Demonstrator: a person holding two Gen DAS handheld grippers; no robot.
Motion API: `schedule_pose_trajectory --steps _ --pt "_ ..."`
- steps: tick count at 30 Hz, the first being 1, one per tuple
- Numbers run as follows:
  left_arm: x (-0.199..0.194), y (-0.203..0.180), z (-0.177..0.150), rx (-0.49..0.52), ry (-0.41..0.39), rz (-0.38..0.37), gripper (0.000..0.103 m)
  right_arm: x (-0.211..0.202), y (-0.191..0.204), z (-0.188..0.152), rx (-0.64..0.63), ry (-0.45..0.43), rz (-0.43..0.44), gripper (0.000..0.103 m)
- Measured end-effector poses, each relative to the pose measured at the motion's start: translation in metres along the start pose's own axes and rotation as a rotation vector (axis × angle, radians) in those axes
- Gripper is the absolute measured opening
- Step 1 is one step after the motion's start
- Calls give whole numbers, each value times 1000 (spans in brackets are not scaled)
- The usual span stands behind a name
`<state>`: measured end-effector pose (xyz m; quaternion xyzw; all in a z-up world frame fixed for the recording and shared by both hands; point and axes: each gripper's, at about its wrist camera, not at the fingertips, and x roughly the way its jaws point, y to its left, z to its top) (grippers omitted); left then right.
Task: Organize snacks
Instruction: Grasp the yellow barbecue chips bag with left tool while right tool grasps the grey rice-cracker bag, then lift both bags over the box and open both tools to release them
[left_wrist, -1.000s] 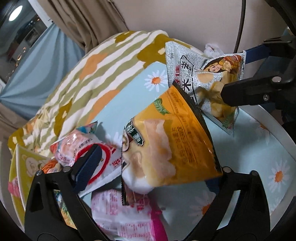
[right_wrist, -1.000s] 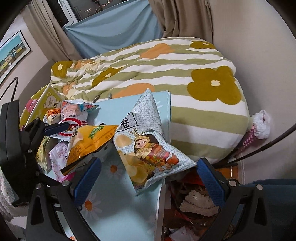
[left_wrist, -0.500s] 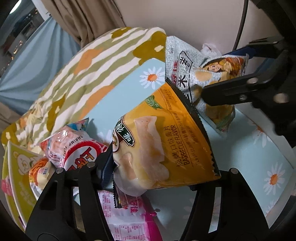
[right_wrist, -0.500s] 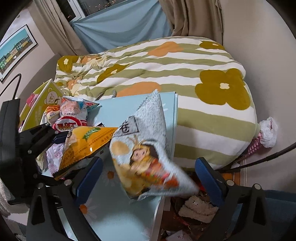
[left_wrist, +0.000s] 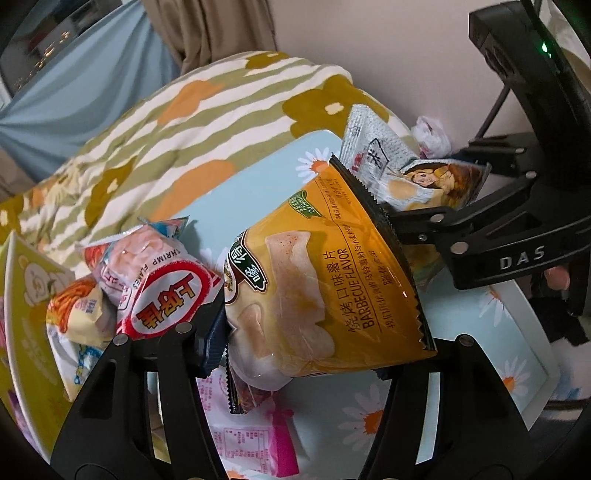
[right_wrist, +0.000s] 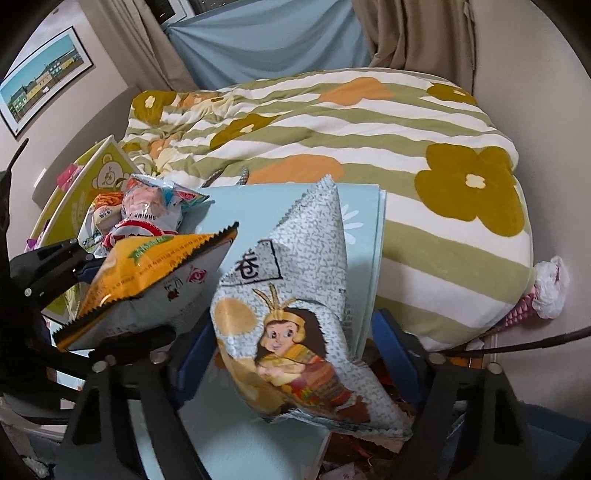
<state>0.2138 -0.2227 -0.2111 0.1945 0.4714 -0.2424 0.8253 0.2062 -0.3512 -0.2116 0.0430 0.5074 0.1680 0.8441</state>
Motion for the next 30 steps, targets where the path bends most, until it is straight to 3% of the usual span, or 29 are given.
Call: schedule_pose_trajectory --steps 2,5,12,18,30 --pt "-2 1 -2 -14 -1 -7 59 2 1 1 -8 11 11 58" --pt "-6 1 -2 -27 -8 -5 59 1 3 1 -19 25 10 48" --pt "-33 -1 0 -53 -50 -13 59 -21 8 2 -7 2 -3 46" --pt "-82 8 7 -75 -133 2 59 -57 23 10 4 -37 -26 46" --pt "-182 88 -15 -180 -290 112 59 -118 115 57 -81 -166 -44 46"
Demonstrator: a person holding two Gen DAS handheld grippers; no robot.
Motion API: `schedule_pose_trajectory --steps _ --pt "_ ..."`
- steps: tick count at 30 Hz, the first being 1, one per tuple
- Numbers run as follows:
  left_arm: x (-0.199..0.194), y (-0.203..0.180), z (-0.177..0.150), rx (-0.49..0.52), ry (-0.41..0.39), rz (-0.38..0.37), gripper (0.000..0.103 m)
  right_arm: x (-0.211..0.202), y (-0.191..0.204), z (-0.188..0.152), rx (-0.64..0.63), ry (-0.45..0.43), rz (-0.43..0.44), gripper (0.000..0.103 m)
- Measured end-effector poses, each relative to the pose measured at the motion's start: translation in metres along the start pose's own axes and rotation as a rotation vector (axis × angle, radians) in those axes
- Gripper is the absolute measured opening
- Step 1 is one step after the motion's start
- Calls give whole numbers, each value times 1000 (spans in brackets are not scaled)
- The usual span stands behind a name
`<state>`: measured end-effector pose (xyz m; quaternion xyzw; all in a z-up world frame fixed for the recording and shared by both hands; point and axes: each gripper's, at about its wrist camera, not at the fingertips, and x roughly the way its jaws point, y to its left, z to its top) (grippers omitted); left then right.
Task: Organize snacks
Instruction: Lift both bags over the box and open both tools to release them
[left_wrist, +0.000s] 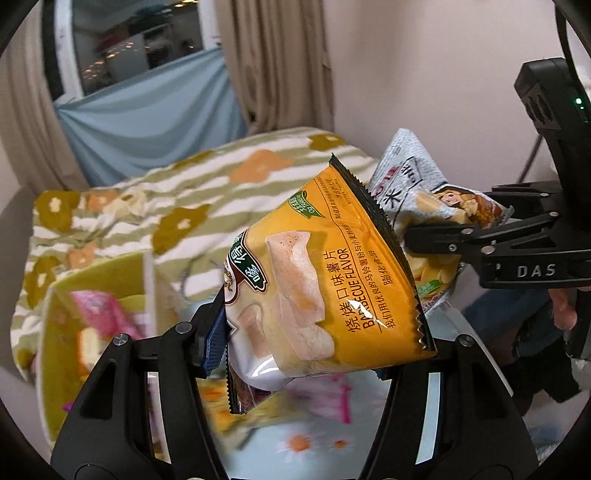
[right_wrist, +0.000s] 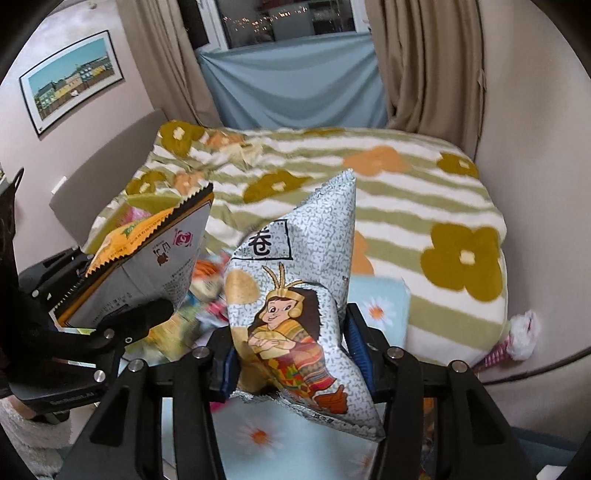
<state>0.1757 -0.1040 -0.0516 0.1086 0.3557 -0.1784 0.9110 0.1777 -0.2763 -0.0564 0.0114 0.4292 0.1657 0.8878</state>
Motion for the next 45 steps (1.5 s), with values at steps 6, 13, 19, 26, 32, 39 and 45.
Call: schedule_pose_trajectory --steps 6,13,19,26,32,39,45 --pt "-32 72 -7 -58 -17 76 59 3 64 33 -26 -49 43 46" --pt "-53 173 -28 -127 23 178 59 31 145 63 -40 -65 128 46" --pt "-46 253 -54 -199 87 208 59 64 197 80 -21 -52 179 46" --pt "-8 310 -87 -256 171 155 60 102 249 87 2 -18 158 46" --pt "4 327 -102 -293 196 123 103 122 258 85 73 4 132 46" --pt "-15 329 -111 -304 196 112 103 125 273 80 82 28 115 46" --pt "-33 329 -118 -362 193 137 103 129 283 84 51 34 145 46"
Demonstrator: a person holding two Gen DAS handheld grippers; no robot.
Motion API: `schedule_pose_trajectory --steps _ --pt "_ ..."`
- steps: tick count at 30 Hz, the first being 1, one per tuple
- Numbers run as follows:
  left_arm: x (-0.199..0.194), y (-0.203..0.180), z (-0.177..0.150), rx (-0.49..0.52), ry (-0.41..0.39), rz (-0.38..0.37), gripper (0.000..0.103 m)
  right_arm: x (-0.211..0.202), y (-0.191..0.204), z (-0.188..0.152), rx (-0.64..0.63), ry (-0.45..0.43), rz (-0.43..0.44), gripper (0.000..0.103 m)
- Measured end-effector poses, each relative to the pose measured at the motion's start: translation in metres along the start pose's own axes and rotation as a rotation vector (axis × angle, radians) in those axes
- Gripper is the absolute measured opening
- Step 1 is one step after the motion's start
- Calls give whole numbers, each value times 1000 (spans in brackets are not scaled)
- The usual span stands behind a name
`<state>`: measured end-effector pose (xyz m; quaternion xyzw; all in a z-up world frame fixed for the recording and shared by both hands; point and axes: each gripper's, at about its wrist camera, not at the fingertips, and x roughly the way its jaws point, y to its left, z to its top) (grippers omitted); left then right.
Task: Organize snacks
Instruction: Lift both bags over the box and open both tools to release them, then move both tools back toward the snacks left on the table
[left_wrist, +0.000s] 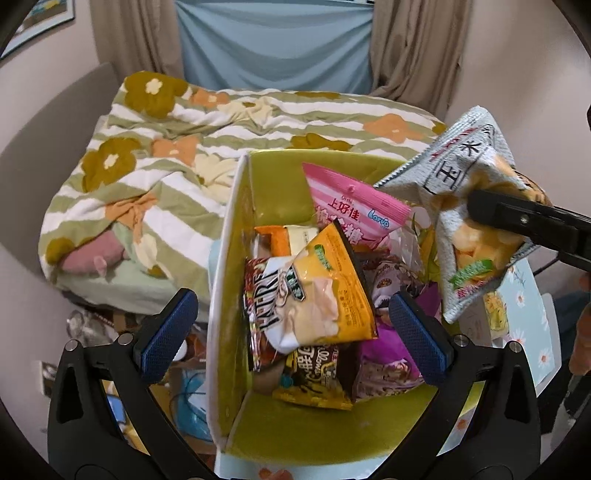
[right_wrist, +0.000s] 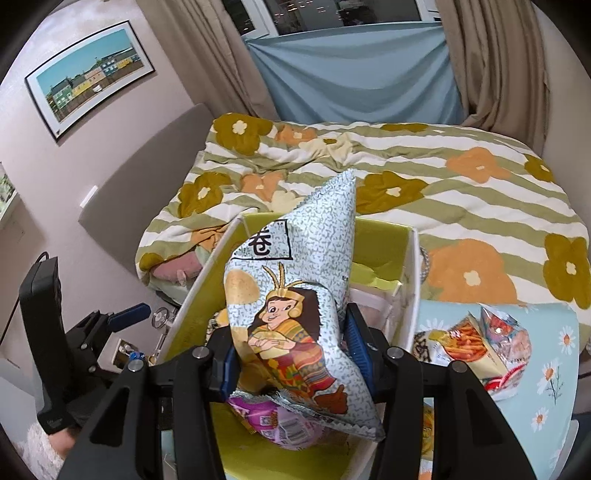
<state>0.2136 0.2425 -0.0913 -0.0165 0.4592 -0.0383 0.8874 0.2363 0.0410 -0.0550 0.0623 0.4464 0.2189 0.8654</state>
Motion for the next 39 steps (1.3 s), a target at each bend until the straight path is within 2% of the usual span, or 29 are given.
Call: schedule_pose_trajectory --steps 6,8,9,10,11,12,14,18,31,39 --pt "-5 4 -4 -18 0 34 103 16 8 6 -27 14 7 47" --pt "-5 5 -8 -25 6 42 103 23 8 6 -28 20 3 52" --pt "-5 5 -9 -26 9 44 103 27 8 5 -29 16 -1 58" --pt "-4 5 -12 -28 16 47 103 27 8 4 -29 8 -5 76" --pt "-4 4 -13 -30 20 49 103 27 9 3 -29 -4 -7 99" --pt "-5 3 -15 -31 24 49 103 24 9 0 -32 -24 -11 103" --pt "-6 2 -20 -33 24 49 103 17 10 -5 -51 -61 -15 103" --pt "-11 0 -24 -43 19 44 103 8 9 -15 -79 -66 -28 103" --pt "-44 -19 -15 9 -60 14 103 -50 -9 -25 -32 -123 -64 103" --pt "-60 -55 -4 112 -103 -104 103 -109 -34 -42 21 -187 -158 103"
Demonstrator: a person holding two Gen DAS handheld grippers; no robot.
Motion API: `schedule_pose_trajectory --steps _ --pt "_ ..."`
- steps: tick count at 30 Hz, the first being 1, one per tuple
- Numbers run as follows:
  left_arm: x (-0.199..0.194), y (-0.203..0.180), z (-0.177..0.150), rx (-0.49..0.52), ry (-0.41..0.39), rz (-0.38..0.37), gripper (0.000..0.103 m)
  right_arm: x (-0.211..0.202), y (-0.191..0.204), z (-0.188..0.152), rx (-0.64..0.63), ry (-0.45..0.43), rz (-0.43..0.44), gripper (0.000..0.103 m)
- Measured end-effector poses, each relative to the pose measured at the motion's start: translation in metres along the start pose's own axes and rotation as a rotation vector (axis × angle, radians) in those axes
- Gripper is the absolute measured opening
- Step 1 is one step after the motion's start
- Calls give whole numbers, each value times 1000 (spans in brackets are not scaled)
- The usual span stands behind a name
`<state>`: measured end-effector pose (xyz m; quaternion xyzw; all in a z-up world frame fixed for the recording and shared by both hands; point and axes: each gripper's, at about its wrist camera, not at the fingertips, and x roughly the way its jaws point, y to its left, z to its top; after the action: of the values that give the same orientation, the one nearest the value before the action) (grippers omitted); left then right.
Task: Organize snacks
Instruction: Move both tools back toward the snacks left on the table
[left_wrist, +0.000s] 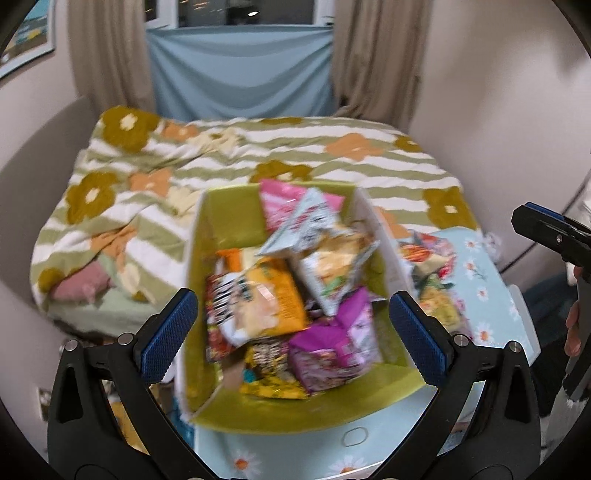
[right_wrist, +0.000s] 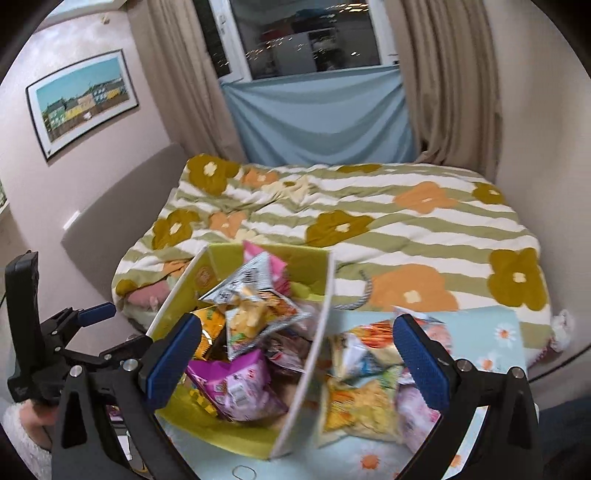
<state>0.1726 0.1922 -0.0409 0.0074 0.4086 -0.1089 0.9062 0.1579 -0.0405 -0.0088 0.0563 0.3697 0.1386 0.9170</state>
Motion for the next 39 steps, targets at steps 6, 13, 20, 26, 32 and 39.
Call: schedule_pose_trajectory --steps 6,13,20,26,32,39 --pt "6 -49 3 103 -9 -73 103 -42 -34 -14 35 -43 -78 103" --pt "25 -124 -1 262 23 -90 103 -62 -87 -28 28 -20 -98 103" --pt "83 -209 -17 490 191 -77 103 -56 -139 -49 -26 80 -66 103" --pt "133 -245 -32 604 331 -26 103 -24 -173 -72 -110 188 16 103" --pt "165 -255 -44 684 450 7 103 10 -191 -93 -205 243 123 103" --pt "193 -263 -54 760 556 48 103 54 -197 -124 -286 293 248 103"
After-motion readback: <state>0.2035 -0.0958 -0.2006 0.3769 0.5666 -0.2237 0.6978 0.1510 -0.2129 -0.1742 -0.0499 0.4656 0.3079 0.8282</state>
